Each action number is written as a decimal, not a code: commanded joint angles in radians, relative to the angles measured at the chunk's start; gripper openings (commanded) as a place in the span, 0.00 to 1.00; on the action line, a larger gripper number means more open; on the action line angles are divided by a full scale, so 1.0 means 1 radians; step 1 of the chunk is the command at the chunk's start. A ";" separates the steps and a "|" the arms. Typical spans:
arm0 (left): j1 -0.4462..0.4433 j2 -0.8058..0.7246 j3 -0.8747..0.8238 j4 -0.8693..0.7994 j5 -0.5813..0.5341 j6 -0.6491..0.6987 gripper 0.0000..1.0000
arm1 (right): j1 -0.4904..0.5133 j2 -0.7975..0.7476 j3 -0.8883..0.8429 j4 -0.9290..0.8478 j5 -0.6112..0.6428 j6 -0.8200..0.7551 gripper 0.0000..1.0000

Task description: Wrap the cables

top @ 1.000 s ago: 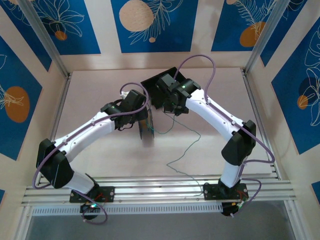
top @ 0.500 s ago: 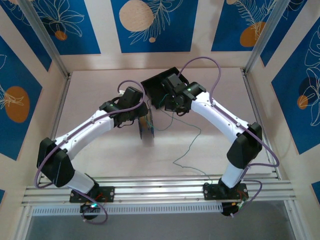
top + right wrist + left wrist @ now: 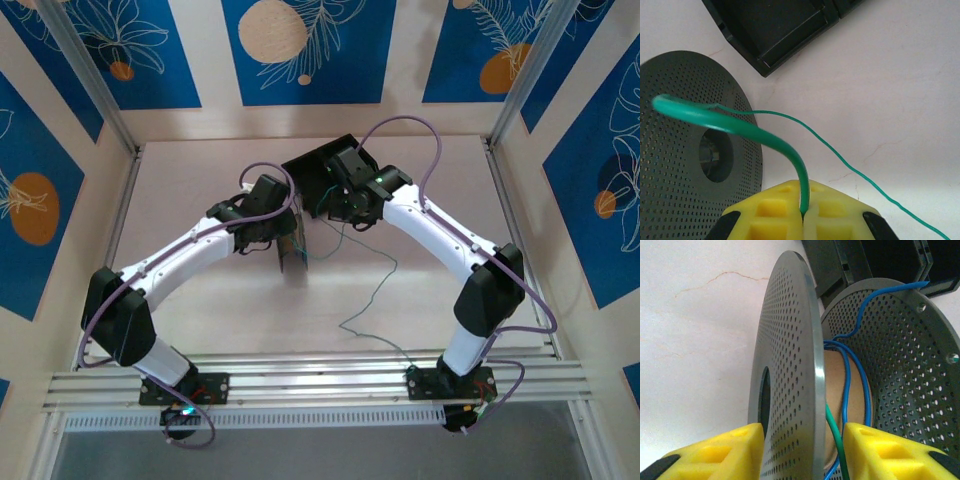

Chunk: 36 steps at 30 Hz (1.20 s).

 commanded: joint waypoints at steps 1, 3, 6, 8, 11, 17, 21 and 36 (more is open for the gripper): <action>0.011 0.000 0.010 0.003 -0.015 -0.020 0.43 | -0.004 0.001 -0.003 0.003 -0.017 -0.008 0.00; 0.010 0.001 0.010 0.002 -0.020 -0.021 0.40 | -0.004 -0.002 -0.007 0.013 -0.021 -0.008 0.00; 0.011 -0.003 0.012 -0.004 -0.032 -0.022 0.30 | -0.006 0.004 -0.002 0.016 -0.024 -0.012 0.00; 0.011 -0.003 0.012 -0.008 -0.039 -0.026 0.19 | -0.006 0.008 0.000 0.017 -0.028 -0.014 0.00; 0.011 0.002 0.015 -0.008 -0.046 -0.032 0.04 | -0.006 0.015 -0.001 0.022 -0.031 -0.015 0.00; 0.011 -0.008 0.013 0.016 -0.059 -0.040 0.00 | -0.018 0.019 -0.012 0.057 -0.045 -0.042 0.00; 0.016 -0.036 0.060 0.001 -0.090 -0.020 0.00 | -0.043 -0.005 -0.035 0.111 -0.103 -0.110 0.00; 0.264 -0.184 0.160 0.116 0.345 0.045 0.00 | -0.160 -0.126 -0.168 0.308 -0.424 -0.217 0.00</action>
